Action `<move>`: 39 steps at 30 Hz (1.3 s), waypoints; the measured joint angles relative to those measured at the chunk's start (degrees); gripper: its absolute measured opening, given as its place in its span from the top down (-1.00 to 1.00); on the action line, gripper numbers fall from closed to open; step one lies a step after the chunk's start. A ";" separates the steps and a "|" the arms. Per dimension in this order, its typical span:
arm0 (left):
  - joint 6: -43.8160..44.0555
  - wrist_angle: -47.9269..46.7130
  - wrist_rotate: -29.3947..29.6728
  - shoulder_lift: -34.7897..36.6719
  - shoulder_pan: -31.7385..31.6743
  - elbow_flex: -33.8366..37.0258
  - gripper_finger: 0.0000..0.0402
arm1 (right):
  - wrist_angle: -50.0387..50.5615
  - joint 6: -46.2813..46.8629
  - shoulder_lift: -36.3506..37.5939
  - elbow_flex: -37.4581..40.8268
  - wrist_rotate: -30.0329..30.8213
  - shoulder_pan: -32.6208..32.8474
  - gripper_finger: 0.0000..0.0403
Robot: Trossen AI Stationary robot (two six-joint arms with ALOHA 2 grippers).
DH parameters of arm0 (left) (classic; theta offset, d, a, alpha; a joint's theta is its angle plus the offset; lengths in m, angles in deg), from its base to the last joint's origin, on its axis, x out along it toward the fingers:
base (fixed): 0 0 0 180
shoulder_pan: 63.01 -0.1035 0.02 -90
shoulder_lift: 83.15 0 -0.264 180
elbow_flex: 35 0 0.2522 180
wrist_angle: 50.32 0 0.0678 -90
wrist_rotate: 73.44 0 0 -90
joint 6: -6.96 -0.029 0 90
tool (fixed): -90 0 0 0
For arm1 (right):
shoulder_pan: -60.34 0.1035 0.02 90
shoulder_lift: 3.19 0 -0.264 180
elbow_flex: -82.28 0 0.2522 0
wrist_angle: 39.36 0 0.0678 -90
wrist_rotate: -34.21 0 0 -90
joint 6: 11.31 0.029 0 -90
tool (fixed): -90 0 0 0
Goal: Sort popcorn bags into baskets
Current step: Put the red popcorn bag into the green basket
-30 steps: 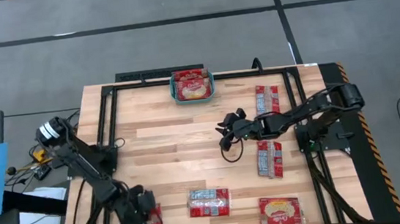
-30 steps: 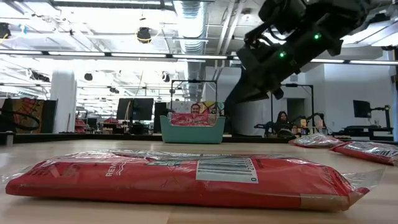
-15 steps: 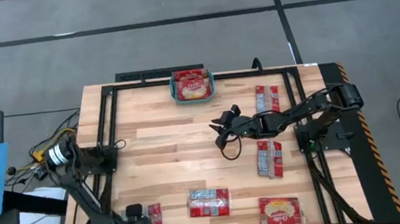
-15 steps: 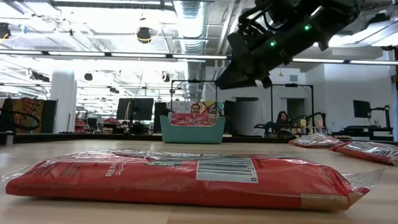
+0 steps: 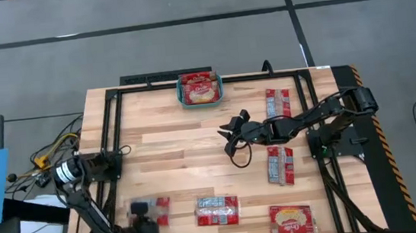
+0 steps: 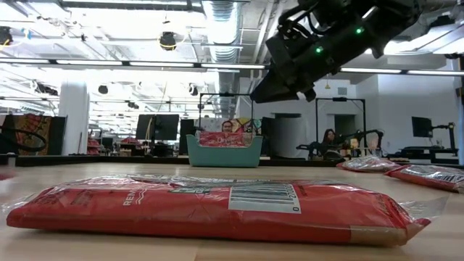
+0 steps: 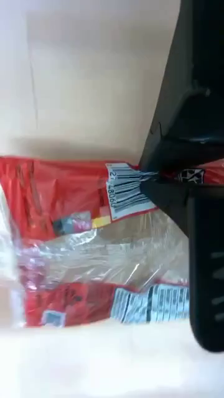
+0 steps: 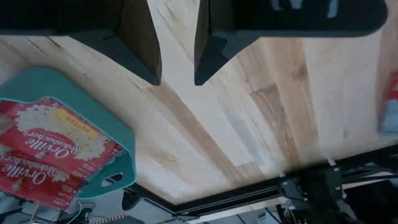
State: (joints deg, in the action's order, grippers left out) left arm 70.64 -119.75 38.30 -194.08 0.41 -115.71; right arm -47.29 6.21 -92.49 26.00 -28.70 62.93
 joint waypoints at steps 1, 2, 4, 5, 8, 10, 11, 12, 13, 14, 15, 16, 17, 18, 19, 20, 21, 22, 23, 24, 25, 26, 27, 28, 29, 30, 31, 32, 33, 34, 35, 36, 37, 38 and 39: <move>0.36 -1.58 1.67 0.81 -0.43 0.23 0.94 | -0.02 0.00 0.00 0.00 -0.01 0.02 0.41; 0.71 -4.27 3.67 2.05 -1.09 0.47 0.94 | -0.06 0.00 0.00 0.00 -0.01 0.01 0.41; 1.80 -11.66 10.42 6.88 -2.41 0.38 0.97 | -0.36 -0.02 0.00 0.00 -0.01 0.00 0.41; 2.36 -14.80 13.89 9.96 -3.28 0.16 0.99 | -0.64 -0.08 0.00 0.00 -0.17 -0.02 0.41; 2.34 -20.21 19.55 18.69 -6.08 0.33 1.00 | -2.67 -1.05 0.00 0.00 -3.35 0.17 0.41; -0.24 -20.49 20.05 25.57 -8.16 0.18 1.00 | -5.62 -1.96 0.00 0.00 -7.03 0.52 0.41; -1.72 -20.16 20.05 28.66 -9.21 0.12 1.00 | -7.44 -2.81 -0.11 0.00 -8.84 0.79 0.41; -3.28 -19.73 19.74 31.35 -10.36 0.12 1.00 | -9.73 -3.73 -0.59 -0.01 -10.17 1.02 0.41; -4.46 -19.12 19.11 33.92 -11.59 0.14 1.00 | -12.12 -4.54 -1.26 -0.07 -11.00 1.32 0.41; -5.62 -18.67 18.53 36.25 -12.74 0.14 1.00 | -13.66 -5.43 -1.78 -0.02 -11.16 1.59 0.41; -6.34 -18.35 17.80 38.50 -13.85 0.14 1.00 | -15.15 -5.97 -2.25 0.00 -11.26 1.79 0.41; -6.61 -18.44 17.31 40.15 -14.90 0.14 1.00 | -17.01 -6.63 -2.86 0.00 -11.31 2.01 0.41; -6.32 -17.97 17.04 41.16 -15.66 0.27 1.00 | -18.42 -6.93 -3.53 -0.06 -11.30 2.18 0.41; -5.91 -17.15 16.79 41.83 -16.18 0.83 1.00 | -18.91 -7.07 -4.10 -0.07 -11.08 2.31 0.41; -5.86 -16.30 16.36 41.92 -16.47 1.74 0.99 | -19.09 -7.08 -4.78 -0.02 -10.63 2.32 0.41; -5.96 -15.44 15.95 41.65 -16.52 2.95 0.98 | -19.67 -7.07 -5.57 0.00 -10.36 2.30 0.41; -6.00 -14.33 15.35 41.03 -16.50 4.27 0.95 | -20.49 -7.06 -6.42 0.00 -10.20 2.25 0.41; -5.77 -12.85 14.53 40.17 -16.50 5.71 0.92 | -21.43 -7.06 -7.33 0.00 -10.00 2.25 0.41; -5.32 -11.12 13.47 38.99 -16.45 7.33 0.88 | -22.04 -7.03 -8.18 0.00 -9.67 2.25 0.41; -4.76 -9.61 11.97 37.63 -16.29 8.93 0.84 | -22.71 -6.85 -9.04 0.00 -9.30 2.23 0.41; -4.18 -8.22 10.18 36.18 -16.07 10.35 0.78 | -23.26 -6.62 -9.73 0.00 -9.12 2.21 0.41; -3.73 -6.93 8.25 34.65 -15.74 11.58 0.72 | -23.83 -6.48 -10.38 0.00 -9.10 2.19 0.41; -3.57 -5.92 5.74 33.02 -15.31 12.48 0.65 | -24.58 -6.39 -10.93 -0.02 -9.12 2.19 0.41; -3.46 -5.68 3.14 31.09 -14.74 13.03 0.57 | -24.76 -6.40 -11.35 -0.02 -9.11 2.19 0.41; -3.05 -5.70 0.51 29.13 -14.13 13.51 0.50 | -24.64 -6.40 -11.64 -0.02 -9.12 2.19 0.41; -2.19 -5.78 -1.91 27.23 -13.48 13.89 0.42 | -24.68 -6.39 -11.97 -0.05 -9.12 2.16 0.41; -1.25 -5.83 -3.88 25.41 -12.74 14.13 0.34 | -24.74 -6.32 -12.31 -0.23 -9.14 2.16 0.41; -0.42 -5.77 -5.32 23.61 -11.92 14.39 0.27 | -24.58 -6.17 -12.41 -0.28 -9.14 2.14 0.41; 0.44 -5.63 -6.72 21.74 -11.11 14.60 0.19 | -24.44 -6.06 -12.39 -0.39 -9.14 2.09 0.41; 1.18 -5.15 -7.98 19.84 -10.36 14.72 0.12 | -24.46 -6.03 -12.39 -0.73 -9.17 2.01 0.41; 1.51 -4.87 -9.03 18.13 -9.61 14.78 0.05 | -24.74 -6.03 -12.37 -0.99 -9.17 1.86 0.41; 1.51 -4.58 -9.92 16.55 -8.91 14.71 -0.01 | -24.76 -6.03 -12.33 -1.26 -9.19 1.75 0.41; 1.21 -4.50 -10.69 14.97 -8.33 14.43 -0.07 | -24.74 -6.31 -12.33 -1.52 -9.17 1.63 0.41; 0.50 -4.42 -11.03 13.53 -7.80 14.30 -0.13 | -24.58 -6.73 -12.33 -1.80 -9.19 1.38 0.41; 0.11 -4.60 -11.00 12.46 -7.26 14.14 -0.18 | -24.55 -7.09 -12.33 -2.16 -9.19 1.34 0.41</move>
State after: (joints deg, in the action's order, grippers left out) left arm 70.75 -124.35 27.29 -181.62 -6.85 -101.56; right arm -71.83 -0.88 -104.81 23.84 -37.88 64.27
